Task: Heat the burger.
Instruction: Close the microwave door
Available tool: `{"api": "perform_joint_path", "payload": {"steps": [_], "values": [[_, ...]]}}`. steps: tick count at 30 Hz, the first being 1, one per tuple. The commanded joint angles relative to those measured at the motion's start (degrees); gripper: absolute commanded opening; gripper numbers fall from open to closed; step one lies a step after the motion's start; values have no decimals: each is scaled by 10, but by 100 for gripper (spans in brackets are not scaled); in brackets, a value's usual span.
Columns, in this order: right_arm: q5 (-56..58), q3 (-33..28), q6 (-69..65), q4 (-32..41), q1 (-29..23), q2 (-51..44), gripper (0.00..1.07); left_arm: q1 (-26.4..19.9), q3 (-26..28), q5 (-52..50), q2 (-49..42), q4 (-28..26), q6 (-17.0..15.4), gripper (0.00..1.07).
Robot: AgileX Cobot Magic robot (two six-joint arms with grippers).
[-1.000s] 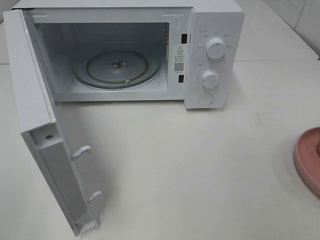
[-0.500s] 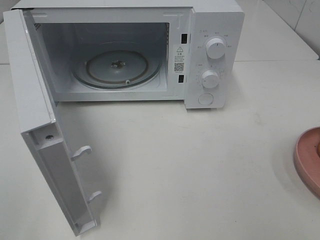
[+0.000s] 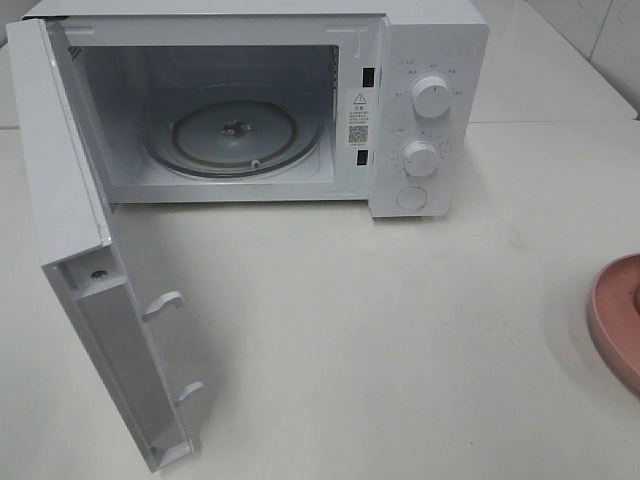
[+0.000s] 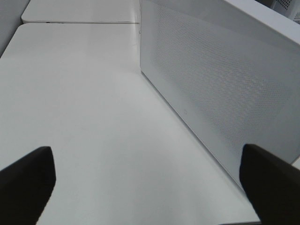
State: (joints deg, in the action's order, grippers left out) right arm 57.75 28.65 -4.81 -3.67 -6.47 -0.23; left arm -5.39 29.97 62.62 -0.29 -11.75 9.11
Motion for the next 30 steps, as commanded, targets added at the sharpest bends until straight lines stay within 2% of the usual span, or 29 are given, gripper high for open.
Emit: {"api": "perform_joint_path", "payload": {"steps": [1,30], "values": [[-7,-1,7,1,2,-15,75,-2,-1,-7,-9,0,-2,100],[-7,-1,8,1,2,-15,75,-2,-1,-9,-9,-5,-2,100]]}}
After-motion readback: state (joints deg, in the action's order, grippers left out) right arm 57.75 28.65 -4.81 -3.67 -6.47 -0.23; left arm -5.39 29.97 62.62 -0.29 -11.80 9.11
